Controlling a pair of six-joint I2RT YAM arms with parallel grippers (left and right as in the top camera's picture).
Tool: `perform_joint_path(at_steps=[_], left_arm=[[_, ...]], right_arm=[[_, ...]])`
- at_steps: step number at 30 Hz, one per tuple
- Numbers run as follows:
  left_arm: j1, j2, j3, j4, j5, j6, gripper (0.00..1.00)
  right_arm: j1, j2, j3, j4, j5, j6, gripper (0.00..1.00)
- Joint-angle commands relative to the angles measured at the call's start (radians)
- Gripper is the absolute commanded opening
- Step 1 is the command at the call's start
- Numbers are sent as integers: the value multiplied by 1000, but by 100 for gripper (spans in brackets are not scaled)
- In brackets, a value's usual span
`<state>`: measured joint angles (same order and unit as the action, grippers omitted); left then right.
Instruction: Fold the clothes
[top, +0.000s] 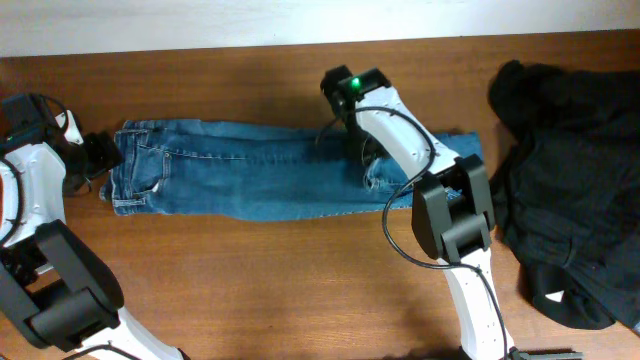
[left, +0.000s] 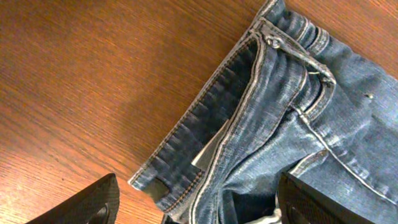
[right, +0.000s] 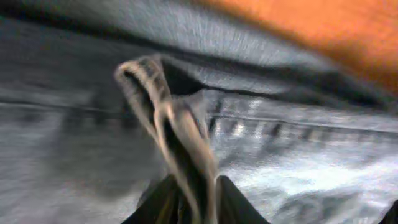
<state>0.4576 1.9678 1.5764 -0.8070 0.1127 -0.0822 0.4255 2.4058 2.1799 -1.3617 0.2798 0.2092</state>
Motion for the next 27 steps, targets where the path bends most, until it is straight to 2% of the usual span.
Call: perform_joint_path(at_steps=[1,4,9,11,12,14,17,22,27], left_arm=[[3,3,8,-2,3,8,81],[3,3,8,-1,3,8,81],[3,3,8,-1,3,8,81],[3,3,8,-1,3,8,81],[3,3,8,-2,3,8,81],[3,3,8,-2,4,8,81],[3,3,8,-2,3,8,81],[3,3,8,3,3,8,81],[3,3,8,3,4,8,81]], right_arm=[[43,-51,145,-21,-21,-41,24],[93,-51,277,-31,-83,-56,24],[145,-50,311,-36,-86,-55,25],[141,-42,309,-71,-84,-47,36],[134,-41,299,-92,-67,-43,37],[114,-41,254,-129,-18,-33,48],[78,-41,137,-138,-19,-9,57],[45,-41,-88,-33,-37,-6,67],[36,-41,-207,71,-41,-6,71]])
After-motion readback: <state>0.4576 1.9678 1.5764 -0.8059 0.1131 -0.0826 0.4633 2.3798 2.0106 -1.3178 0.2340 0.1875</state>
